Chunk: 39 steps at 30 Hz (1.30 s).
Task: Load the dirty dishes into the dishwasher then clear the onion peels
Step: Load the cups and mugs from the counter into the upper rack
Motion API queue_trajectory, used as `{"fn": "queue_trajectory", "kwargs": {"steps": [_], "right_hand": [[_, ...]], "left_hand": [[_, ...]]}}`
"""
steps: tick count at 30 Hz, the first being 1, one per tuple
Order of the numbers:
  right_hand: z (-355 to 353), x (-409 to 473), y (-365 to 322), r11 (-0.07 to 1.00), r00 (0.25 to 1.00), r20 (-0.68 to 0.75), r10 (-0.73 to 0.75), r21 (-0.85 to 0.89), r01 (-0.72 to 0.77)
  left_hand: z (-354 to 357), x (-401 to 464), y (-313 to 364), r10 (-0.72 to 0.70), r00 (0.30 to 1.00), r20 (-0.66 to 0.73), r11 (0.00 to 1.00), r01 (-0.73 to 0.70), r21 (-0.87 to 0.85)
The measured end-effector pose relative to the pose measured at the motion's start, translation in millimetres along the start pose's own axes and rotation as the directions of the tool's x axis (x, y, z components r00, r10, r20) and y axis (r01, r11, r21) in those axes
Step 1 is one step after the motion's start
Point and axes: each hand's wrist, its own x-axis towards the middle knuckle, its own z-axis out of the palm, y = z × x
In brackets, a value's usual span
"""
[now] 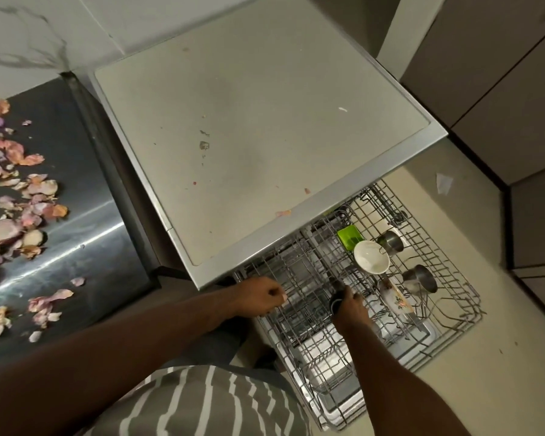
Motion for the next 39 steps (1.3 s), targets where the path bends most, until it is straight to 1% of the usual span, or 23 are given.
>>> {"fn": "queue_trajectory", "kwargs": {"steps": [5, 7, 10, 13, 17, 20, 25, 29, 33, 35, 39], "right_hand": [[0.1, -11.4, 6.5, 0.999, 1.000, 0.005, -0.005, 0.035, 0.005], [0.7, -19.9, 11.5, 0.999, 1.000, -0.020, -0.014, 0.033, 0.014], [2.8, -30.1, 18.9, 0.998, 0.997, -0.076, -0.034, 0.057, 0.038], [1.6, -39.2, 20.0, 0.997, 0.986, -0.154, -0.060, 0.048, 0.068], [-7.0, -51.5, 8.4, 0.982, 0.947, -0.270, -0.171, 0.025, 0.185], [-19.5, -62.7, -6.2, 0.967, 0.910, -0.342, -0.235, 0.014, 0.255], [-43.7, -87.6, -29.4, 0.942, 0.846, -0.439, -0.302, -0.001, 0.336], [-60.4, -106.0, -48.0, 0.926, 0.794, -0.513, -0.325, -0.003, 0.377], [-73.7, -126.4, -76.6, 0.914, 0.751, -0.586, -0.304, 0.042, 0.402], [-77.3, -139.1, -100.7, 0.905, 0.704, -0.640, -0.308, 0.031, 0.423], [-76.9, -164.3, -158.5, 0.844, 0.546, -0.736, -0.399, -0.063, 0.532]], "left_hand": [[5.1, 2.7, 8.5, 0.028, 1.000, 0.007, 0.990, -0.028, 0.137], [8.5, 3.1, 14.8, 0.049, 0.999, 0.019, 0.981, -0.052, 0.188], [15.8, 0.0, 22.9, 0.077, 0.997, 0.018, 0.972, -0.079, 0.222], [26.3, -5.0, 26.3, 0.111, 0.993, -0.038, 0.969, -0.100, 0.226], [44.4, -12.7, 30.6, 0.159, 0.977, -0.139, 0.967, -0.126, 0.223], [54.5, -18.2, 33.1, 0.191, 0.956, -0.223, 0.963, -0.138, 0.232], [57.1, -28.3, 37.9, 0.303, 0.911, -0.280, 0.937, -0.230, 0.264], [45.9, -37.3, 41.5, 0.403, 0.848, -0.345, 0.901, -0.302, 0.310], [19.1, -57.5, 34.7, 0.469, 0.793, -0.390, 0.878, -0.371, 0.301], [-0.1, -75.4, 21.4, 0.492, 0.748, -0.445, 0.869, -0.398, 0.293], [-40.9, -122.4, -21.8, 0.501, 0.663, -0.556, 0.864, -0.420, 0.277]]}}
